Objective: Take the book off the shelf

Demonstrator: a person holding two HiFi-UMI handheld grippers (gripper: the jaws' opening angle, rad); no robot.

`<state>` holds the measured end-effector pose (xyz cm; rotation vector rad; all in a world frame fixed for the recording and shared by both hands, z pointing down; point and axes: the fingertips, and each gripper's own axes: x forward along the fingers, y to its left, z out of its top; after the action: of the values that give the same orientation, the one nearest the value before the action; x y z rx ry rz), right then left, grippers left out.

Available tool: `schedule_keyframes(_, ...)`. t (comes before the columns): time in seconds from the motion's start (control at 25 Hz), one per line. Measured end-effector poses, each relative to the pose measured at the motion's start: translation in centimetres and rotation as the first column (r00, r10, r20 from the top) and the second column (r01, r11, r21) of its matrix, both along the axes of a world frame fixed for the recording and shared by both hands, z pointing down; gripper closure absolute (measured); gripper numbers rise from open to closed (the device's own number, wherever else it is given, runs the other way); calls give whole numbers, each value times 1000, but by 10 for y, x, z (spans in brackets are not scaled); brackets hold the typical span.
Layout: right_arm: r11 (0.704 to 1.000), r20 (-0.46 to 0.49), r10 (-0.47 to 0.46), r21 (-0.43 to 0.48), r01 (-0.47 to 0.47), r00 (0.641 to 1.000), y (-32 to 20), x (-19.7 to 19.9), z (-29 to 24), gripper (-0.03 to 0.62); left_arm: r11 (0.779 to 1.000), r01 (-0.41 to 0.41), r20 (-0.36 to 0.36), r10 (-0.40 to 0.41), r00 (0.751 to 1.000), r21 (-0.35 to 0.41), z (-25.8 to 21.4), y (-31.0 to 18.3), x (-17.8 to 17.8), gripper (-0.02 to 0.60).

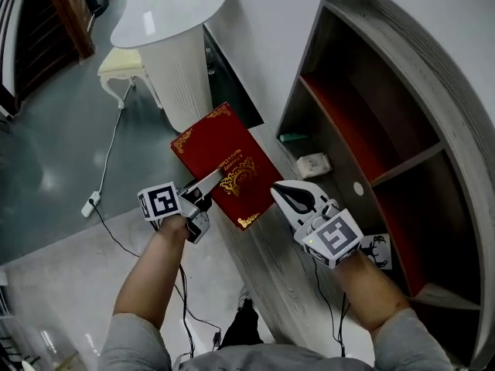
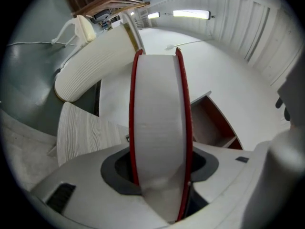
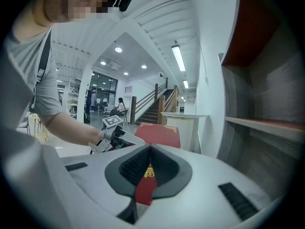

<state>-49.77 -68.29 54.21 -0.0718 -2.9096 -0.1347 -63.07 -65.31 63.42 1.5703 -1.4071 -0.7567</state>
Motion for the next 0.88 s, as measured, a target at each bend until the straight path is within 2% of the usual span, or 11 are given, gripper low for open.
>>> schedule_keyframes(0.12,1000,-22,5,-14,-5,1000,-6,-6,21,569,999,-49,39,49,998,-1,23,-14,-9,336)
schedule_keyframes(0.2,1000,-38,14,-27,-15,999,-11,-8,34,569,998,-62,34,62,997,-23,40,-24,-14,336)
schedule_keyframes(0.48,997,-85,35,-60,-41,996,-22,-17,64,569,984,-122,-84,111,990,-127,94,-50,-30,336)
schedule_keyframes(0.68,995,-107,42,-81,-50,993,-29,-19,79,569,960,-175,-145,146,979,-218,126,-61,-35,336)
schedule_keyframes(0.88,996,-114,43,-70,-51,993,-34,-25,81,569,939,-214,-220,156,963,-269,147,-70,-41,334)
